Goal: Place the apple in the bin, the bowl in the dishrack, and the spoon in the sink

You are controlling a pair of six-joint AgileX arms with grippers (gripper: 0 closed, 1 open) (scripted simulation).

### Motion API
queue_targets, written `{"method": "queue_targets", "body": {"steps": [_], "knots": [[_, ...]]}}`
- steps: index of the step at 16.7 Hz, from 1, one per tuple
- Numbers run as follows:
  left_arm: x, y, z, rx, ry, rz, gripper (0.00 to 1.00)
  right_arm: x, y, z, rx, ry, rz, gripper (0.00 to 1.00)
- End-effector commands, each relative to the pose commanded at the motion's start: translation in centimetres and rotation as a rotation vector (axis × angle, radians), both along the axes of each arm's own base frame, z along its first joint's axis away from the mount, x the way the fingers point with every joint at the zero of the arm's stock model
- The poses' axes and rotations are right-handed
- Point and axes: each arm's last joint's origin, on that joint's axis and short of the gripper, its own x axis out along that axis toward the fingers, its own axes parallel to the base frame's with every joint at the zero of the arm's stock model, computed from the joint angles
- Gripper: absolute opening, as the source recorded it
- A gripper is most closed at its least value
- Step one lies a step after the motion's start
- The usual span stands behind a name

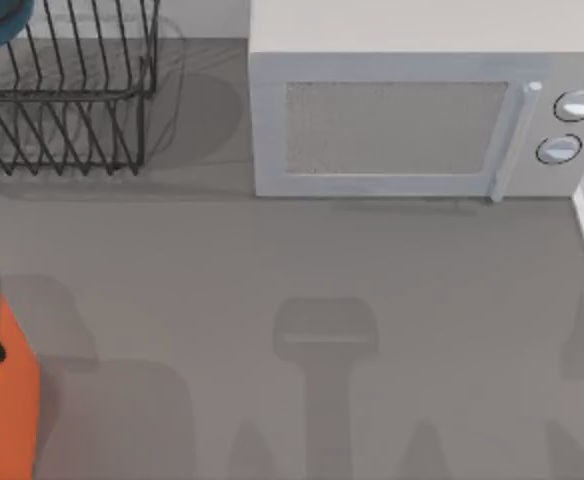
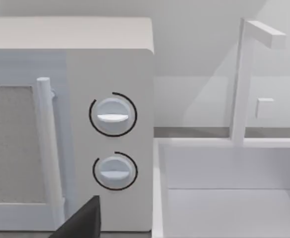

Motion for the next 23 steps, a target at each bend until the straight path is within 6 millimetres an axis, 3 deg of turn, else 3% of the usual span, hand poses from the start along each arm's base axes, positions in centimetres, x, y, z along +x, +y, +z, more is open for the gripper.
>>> {"method": "queue_targets", "body": {"steps": [8,12,17,23], "knots": [[-0.1,-0.1,-0.8,0.004,0.013,-0.01,1.0,0.0,0.0,0.0,-0.001,0.001,-0.001,1.0],[-0.1,-0.1,-0.8,0.004,0.013,-0.01,1.0,0.1,-0.6,1.5,-0.054,0.109,-0.059,1.0],[-0.1,-0.1,-0.8,0.004,0.013,-0.01,1.0,2.0,-2.4,3.8,-0.151,0.523,-0.133,1.0],[-0.1,-0.1,-0.8,0.004,0.013,-0.01,1.0,6.5,-6.7,3.7,-0.131,1.186,-0.099,1.0]]}}
